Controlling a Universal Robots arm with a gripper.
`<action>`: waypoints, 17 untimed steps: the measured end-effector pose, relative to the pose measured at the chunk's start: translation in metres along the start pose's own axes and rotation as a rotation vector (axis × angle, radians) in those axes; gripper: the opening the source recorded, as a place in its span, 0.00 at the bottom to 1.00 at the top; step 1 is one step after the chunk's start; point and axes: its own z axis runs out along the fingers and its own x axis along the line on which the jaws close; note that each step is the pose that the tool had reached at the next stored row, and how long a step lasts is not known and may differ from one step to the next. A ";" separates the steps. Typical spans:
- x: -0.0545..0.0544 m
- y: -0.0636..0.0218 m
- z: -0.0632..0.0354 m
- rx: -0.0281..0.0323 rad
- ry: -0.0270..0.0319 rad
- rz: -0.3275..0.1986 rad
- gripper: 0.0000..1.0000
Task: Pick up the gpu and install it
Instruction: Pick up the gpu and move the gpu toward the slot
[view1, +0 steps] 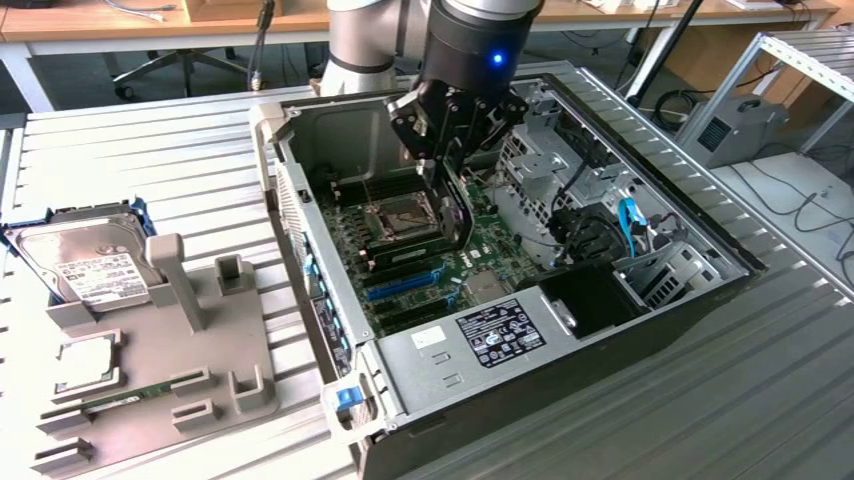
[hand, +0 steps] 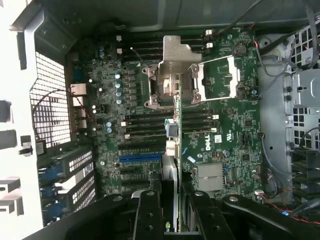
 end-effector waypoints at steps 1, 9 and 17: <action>-0.001 0.0001 0.0001 0.0000 0.0000 0.000 0.26; -0.009 0.0006 0.0009 0.0002 0.0001 0.000 0.26; -0.009 0.0006 0.0009 0.0001 0.0001 0.000 0.26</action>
